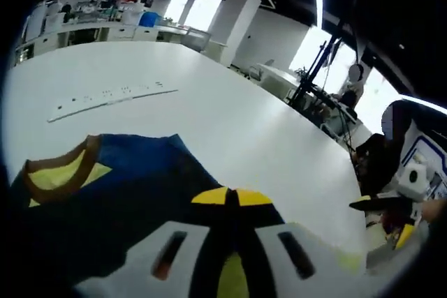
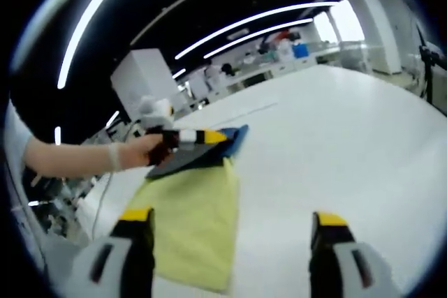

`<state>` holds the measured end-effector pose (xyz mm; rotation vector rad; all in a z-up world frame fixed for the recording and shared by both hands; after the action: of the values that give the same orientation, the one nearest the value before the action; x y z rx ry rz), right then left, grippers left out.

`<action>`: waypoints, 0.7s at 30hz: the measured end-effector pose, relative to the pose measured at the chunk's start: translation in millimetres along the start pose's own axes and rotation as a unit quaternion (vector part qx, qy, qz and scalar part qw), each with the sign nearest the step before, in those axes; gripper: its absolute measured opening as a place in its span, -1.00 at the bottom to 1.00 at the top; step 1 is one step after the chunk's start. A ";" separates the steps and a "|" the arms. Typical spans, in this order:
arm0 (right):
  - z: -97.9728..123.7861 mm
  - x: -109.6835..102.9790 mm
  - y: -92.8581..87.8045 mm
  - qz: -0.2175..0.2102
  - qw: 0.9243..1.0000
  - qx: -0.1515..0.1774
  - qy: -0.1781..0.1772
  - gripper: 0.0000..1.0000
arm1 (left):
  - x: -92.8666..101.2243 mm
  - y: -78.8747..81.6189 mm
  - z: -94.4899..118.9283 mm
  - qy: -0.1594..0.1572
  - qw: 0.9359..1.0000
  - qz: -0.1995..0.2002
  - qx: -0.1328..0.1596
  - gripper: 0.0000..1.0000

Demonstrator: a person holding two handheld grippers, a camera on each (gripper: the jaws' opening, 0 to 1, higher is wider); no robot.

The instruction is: Fold the garment on the visible template until the final outline fits inside the template.

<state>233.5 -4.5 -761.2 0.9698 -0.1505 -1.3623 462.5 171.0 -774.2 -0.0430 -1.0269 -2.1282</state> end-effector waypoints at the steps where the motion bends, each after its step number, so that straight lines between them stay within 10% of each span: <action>1: -0.3 -0.2 0.2 0.000 1.000 0.000 0.000 0.87 | 0.4 -0.8 0.5 0.003 1.000 -0.014 -0.002 -1.00; 5: -1.1 -0.5 1.3 0.001 1.000 0.000 0.002 0.87 | 4.3 -3.9 3.7 -0.008 1.000 -0.027 0.004 -0.95; 10: -1.8 -3.9 5.0 0.009 1.000 -0.001 0.007 0.88 | 2.6 -5.6 11.4 0.008 0.999 -0.039 0.026 -0.11; 21: -6.8 -16.5 13.6 0.028 0.999 -0.005 0.016 0.88 | -12.4 -18.9 44.6 0.037 0.997 -0.035 0.049 0.94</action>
<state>243.5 11.7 -749.5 0.9723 -0.1453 -1.2933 446.8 216.5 -760.6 0.1200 -1.1028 -2.1226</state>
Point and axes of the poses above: the point that each gripper's makers call its tool centre point, and the gripper's own axes: z roughly backward along the fingers, x roughly to its right, y roughly out of its top, the point moved 7 cm from there along z, roughly backward along the fingers, and after that the axes turned 15 degrees about -x, right-handed, at the moved point
